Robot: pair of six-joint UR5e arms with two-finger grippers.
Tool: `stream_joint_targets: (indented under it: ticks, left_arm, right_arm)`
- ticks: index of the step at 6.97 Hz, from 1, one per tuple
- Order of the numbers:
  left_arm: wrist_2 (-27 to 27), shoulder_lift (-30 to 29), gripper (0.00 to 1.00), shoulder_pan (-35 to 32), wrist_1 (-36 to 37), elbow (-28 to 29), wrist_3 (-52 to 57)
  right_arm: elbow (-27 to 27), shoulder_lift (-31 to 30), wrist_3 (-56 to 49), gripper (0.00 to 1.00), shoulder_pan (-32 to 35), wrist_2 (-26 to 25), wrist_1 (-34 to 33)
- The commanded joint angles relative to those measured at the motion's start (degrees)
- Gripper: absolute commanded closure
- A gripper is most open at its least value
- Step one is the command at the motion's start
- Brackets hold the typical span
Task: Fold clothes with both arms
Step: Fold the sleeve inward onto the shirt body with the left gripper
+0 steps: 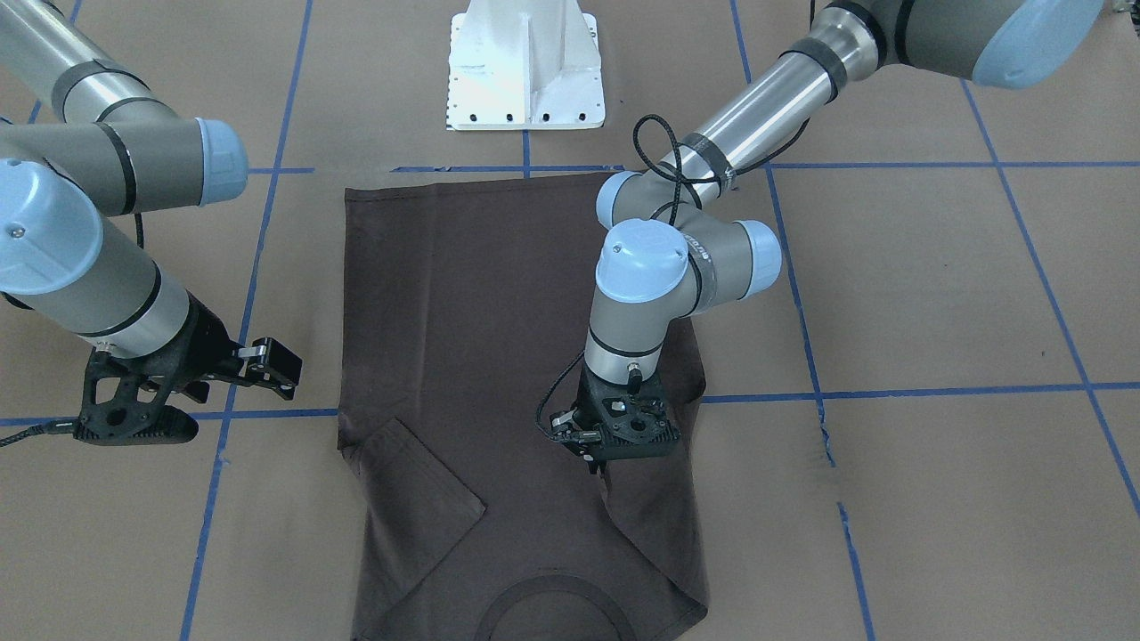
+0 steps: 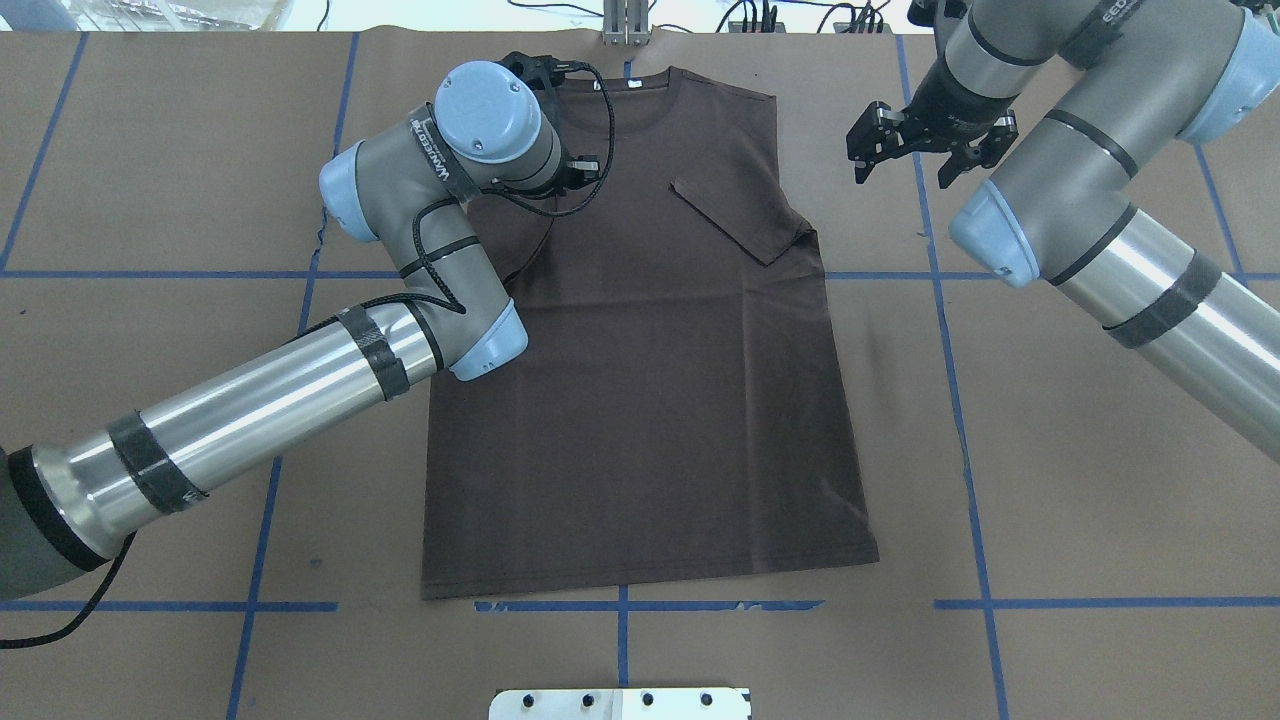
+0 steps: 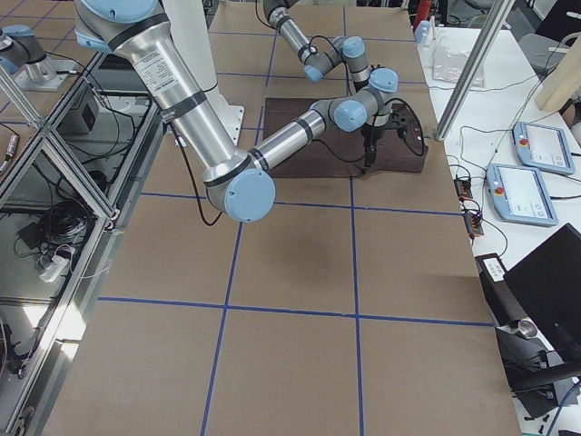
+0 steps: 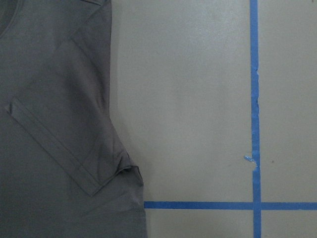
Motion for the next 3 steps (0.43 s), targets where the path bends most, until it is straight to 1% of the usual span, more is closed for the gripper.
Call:
stream_joint_targets:
  ticks: [1,2,3]
  left_arm:
    - [-0.40,0.07,0.00,0.02,-2.09,-0.94,0.34]
    - [-1.09,1.98,0.00,0.02,-1.05,-6.17,0.43]
    - [-8.32,7.83,0.00,0.02,3.05,-15.70,0.69]
  right_arm:
    - [0.03,-0.02,-0.27,0.00,-0.01,0.15,0.07]
    - [0.82,-0.19,-0.62,0.00,0.17,0.84,0.07]
    - [3.78,-1.93,0.25,0.00,-0.44,1.37,-0.10]
